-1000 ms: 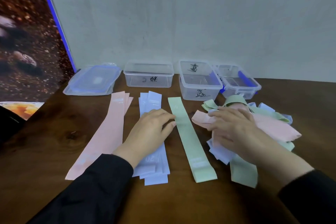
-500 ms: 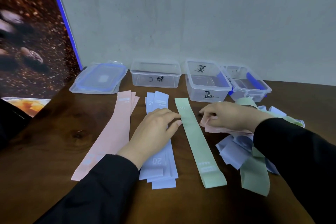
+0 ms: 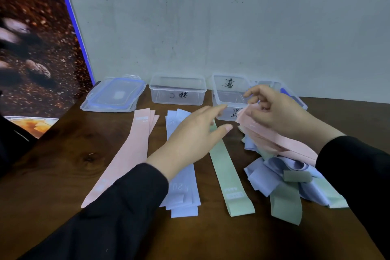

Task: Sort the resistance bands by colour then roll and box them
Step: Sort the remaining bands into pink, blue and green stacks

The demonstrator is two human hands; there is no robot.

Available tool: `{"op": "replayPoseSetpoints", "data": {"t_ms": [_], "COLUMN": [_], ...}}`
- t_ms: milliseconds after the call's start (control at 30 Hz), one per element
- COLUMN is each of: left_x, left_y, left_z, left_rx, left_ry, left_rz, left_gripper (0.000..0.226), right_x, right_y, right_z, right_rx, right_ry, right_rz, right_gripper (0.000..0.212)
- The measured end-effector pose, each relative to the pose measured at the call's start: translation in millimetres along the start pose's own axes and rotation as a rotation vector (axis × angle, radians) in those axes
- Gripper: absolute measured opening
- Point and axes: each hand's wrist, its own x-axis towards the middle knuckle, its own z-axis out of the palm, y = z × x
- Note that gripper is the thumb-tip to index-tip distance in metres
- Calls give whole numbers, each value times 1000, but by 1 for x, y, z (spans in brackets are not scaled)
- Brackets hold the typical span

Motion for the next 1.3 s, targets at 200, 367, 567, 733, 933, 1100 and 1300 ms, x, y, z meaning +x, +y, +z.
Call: {"op": "replayPoseSetpoints", "data": {"t_ms": [200,367,567,733,933,1100,1300], "left_x": [42,48,52,48,30,16,2], "left_y": [53,80,120,129,120,101,76], "left_z": [0,-5,-34,-79,-133,-176,-205], "left_rx": [-127,-224,-301,-299,-354,-222,-28], "left_ry": [-5,34,214,313,396,405,483], "left_rz": [-10,26,108,121,95,62,41], "left_gripper": [23,15,16,18,21,18,22], "right_x": [-21,-42,-58,-57,-32,-16,-5], "right_y": [-22,-26,-31,-46,-84,-119,-147], "right_z": [-19,-38,-59,-56,-3,60,111], "right_rx": [132,288,271,477,748,621,665], "right_ry": [53,147,141,168,36,28,148], "right_rz": [-55,-36,104,121,35,-44,-6], "right_gripper": [38,38,12,8,26,28,26]}}
